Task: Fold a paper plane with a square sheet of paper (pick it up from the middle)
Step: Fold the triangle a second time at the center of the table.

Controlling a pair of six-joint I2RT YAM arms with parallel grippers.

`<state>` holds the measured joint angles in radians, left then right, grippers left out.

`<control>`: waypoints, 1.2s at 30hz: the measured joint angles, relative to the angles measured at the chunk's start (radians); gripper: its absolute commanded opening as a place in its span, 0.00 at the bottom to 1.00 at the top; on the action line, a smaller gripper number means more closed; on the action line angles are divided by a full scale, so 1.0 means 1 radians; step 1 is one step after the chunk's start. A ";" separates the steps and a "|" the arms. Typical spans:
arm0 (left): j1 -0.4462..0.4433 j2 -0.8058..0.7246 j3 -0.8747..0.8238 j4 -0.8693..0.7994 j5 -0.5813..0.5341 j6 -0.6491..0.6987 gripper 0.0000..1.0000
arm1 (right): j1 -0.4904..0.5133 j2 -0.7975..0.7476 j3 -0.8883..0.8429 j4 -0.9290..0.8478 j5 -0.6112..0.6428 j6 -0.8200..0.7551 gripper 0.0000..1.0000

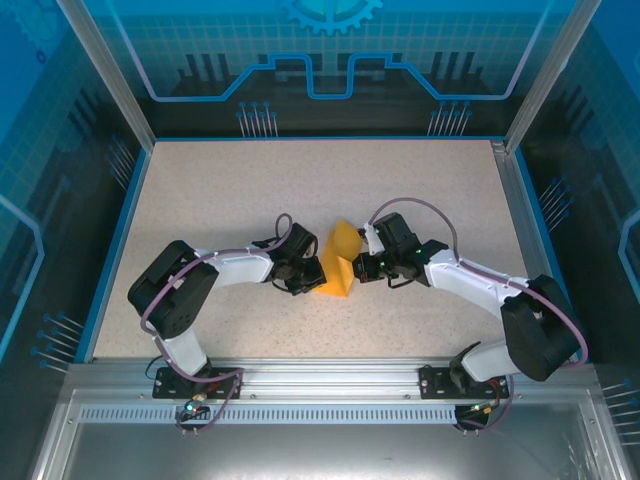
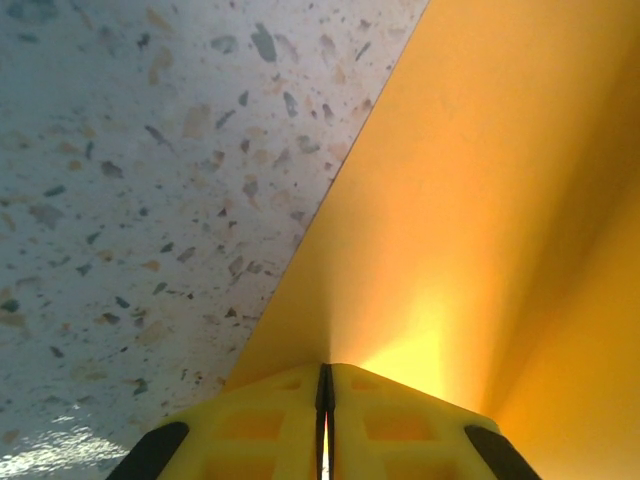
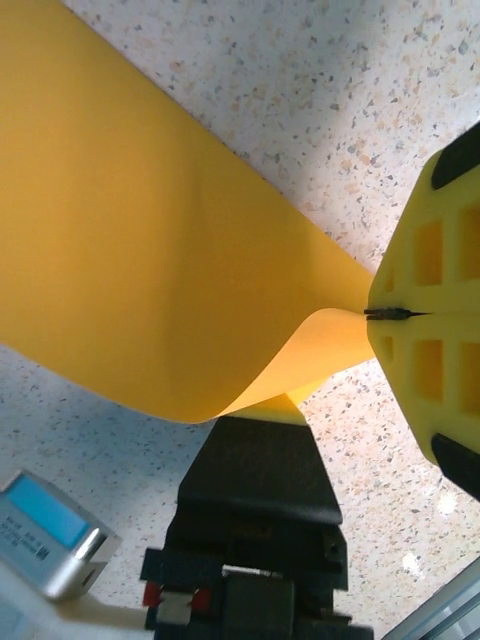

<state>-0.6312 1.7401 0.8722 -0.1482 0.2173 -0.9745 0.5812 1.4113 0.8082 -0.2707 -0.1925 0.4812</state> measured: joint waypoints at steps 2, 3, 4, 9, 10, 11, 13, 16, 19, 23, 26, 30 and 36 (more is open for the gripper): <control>0.000 0.000 0.000 0.000 0.000 0.006 0.12 | 0.000 -0.003 0.014 -0.011 0.002 -0.003 0.03; 0.000 0.000 0.000 0.000 0.001 0.007 0.12 | 0.000 -0.003 0.019 -0.017 0.002 -0.003 0.03; 0.000 0.000 0.000 -0.001 0.001 0.009 0.12 | 0.000 -0.003 0.023 -0.020 0.001 -0.004 0.03; 0.000 0.003 0.004 -0.006 0.007 0.010 0.11 | -0.007 -0.003 0.026 -0.028 -0.003 -0.004 0.03; 0.000 0.004 0.005 -0.008 0.007 0.010 0.11 | -0.009 -0.003 0.026 -0.028 -0.004 -0.004 0.04; 0.000 0.004 0.007 -0.010 0.007 0.013 0.11 | -0.011 -0.001 0.026 -0.028 -0.006 -0.004 0.04; 0.000 0.004 0.008 -0.012 0.007 0.013 0.11 | -0.013 0.003 0.026 -0.028 -0.010 -0.004 0.04; 0.000 0.005 0.008 -0.012 0.007 0.013 0.11 | -0.013 0.004 0.026 -0.028 -0.010 -0.007 0.04; 0.001 0.006 0.008 -0.011 0.008 0.013 0.11 | -0.013 0.004 0.026 -0.028 -0.011 -0.011 0.03; 0.002 0.008 0.008 -0.009 0.011 0.013 0.11 | -0.023 0.005 0.026 -0.027 -0.029 -0.030 0.03; 0.004 0.010 0.008 -0.007 0.015 0.013 0.11 | -0.048 0.017 0.026 -0.021 -0.053 -0.052 0.03; 0.007 0.018 0.009 0.004 0.026 0.013 0.11 | -0.079 0.053 0.026 -0.015 -0.086 -0.080 0.03; 0.007 0.030 0.016 0.025 0.041 0.013 0.11 | -0.087 0.101 0.036 -0.015 -0.132 -0.118 0.04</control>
<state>-0.6243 1.7702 0.8879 -0.1234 0.2581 -0.9615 0.4946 1.5127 0.8440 -0.2855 -0.3248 0.3634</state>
